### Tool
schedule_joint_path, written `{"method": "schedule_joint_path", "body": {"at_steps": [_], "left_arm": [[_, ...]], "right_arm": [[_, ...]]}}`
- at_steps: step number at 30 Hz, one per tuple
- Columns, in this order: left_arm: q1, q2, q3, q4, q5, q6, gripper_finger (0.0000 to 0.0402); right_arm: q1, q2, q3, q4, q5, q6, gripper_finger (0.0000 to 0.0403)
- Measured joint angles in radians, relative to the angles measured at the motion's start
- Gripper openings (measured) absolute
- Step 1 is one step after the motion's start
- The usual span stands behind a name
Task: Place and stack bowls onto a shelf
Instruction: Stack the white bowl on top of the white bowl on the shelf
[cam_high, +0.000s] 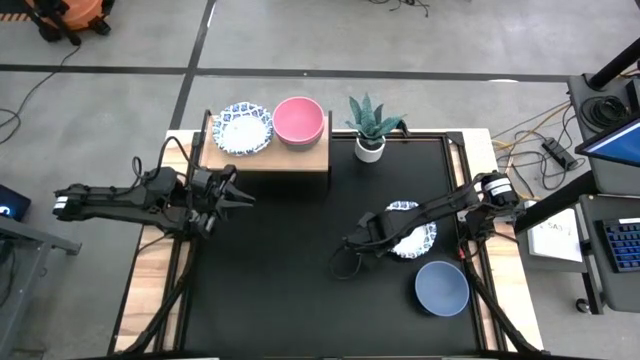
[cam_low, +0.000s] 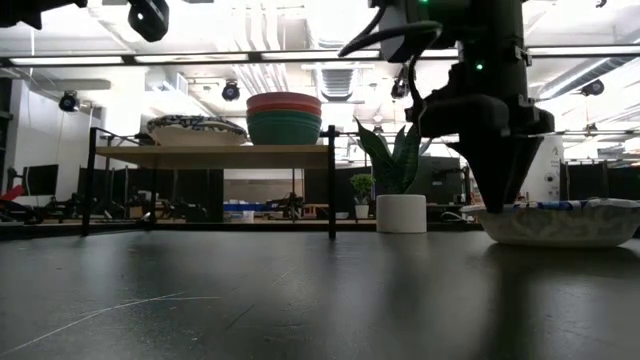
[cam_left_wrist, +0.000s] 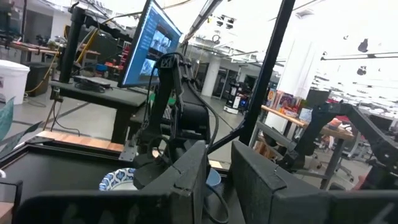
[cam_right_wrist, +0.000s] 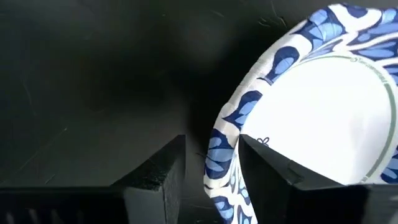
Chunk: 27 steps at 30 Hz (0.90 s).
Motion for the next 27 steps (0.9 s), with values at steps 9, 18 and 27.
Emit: {"method": "schedule_joint_path", "body": {"at_steps": [9, 18, 27], "left_arm": [[0.0, -0.001, 0.0, 0.002, 0.0, 0.011, 0.006], [0.0, -0.005, 0.006, 0.006, 0.0, 0.027, 0.006], [0.0, -0.019, 0.093, -0.023, 0.0, 0.11, 0.006]], "right_arm": [[0.0, 0.0, -0.04, 0.072, 0.011, 0.039, 0.0072], [0.002, 0.0, 0.029, 0.076, 0.002, -0.01, 0.0015], [0.02, 0.0, 0.348, 0.1, 0.05, -0.323, 0.0013]]}}
